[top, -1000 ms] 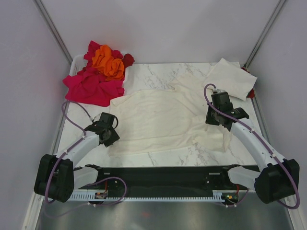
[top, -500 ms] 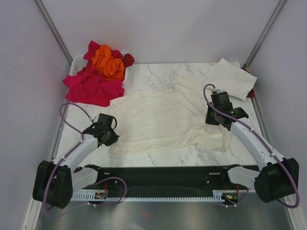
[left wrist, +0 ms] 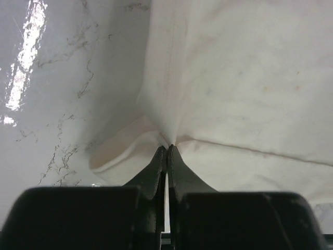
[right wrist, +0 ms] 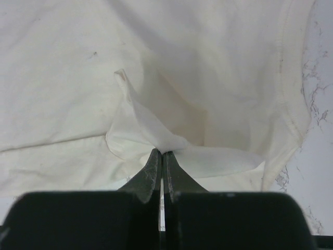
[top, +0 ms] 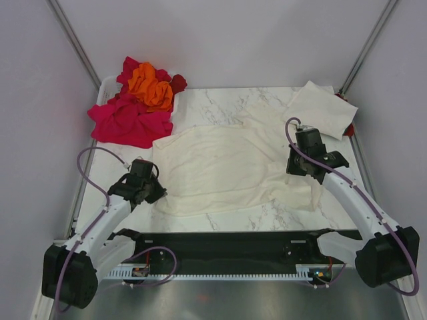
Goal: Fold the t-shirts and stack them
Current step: Fold the tshirt
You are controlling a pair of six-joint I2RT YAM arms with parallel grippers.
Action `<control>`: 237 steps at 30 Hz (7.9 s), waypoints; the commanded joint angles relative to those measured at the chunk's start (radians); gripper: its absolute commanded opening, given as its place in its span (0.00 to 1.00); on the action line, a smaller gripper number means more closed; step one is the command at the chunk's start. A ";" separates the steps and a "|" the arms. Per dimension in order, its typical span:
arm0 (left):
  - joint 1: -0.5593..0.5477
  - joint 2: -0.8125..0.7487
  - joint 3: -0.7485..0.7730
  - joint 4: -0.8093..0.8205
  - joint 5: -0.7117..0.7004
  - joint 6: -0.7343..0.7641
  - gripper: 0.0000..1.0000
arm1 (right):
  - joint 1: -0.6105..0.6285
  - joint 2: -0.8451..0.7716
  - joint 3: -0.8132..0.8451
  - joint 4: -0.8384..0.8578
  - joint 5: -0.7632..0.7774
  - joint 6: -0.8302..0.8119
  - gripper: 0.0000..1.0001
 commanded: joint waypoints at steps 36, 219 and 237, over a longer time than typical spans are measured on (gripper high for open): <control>-0.043 0.124 0.134 -0.173 0.161 0.000 0.33 | 0.006 -0.201 -0.003 -0.017 -0.050 -0.011 0.00; 0.150 0.184 0.043 -0.009 0.169 0.062 0.02 | -0.634 -0.055 -0.232 0.276 0.084 0.187 0.00; 0.109 0.010 0.046 -0.050 0.336 0.046 0.73 | -0.660 -0.084 -0.238 0.308 0.031 0.194 0.93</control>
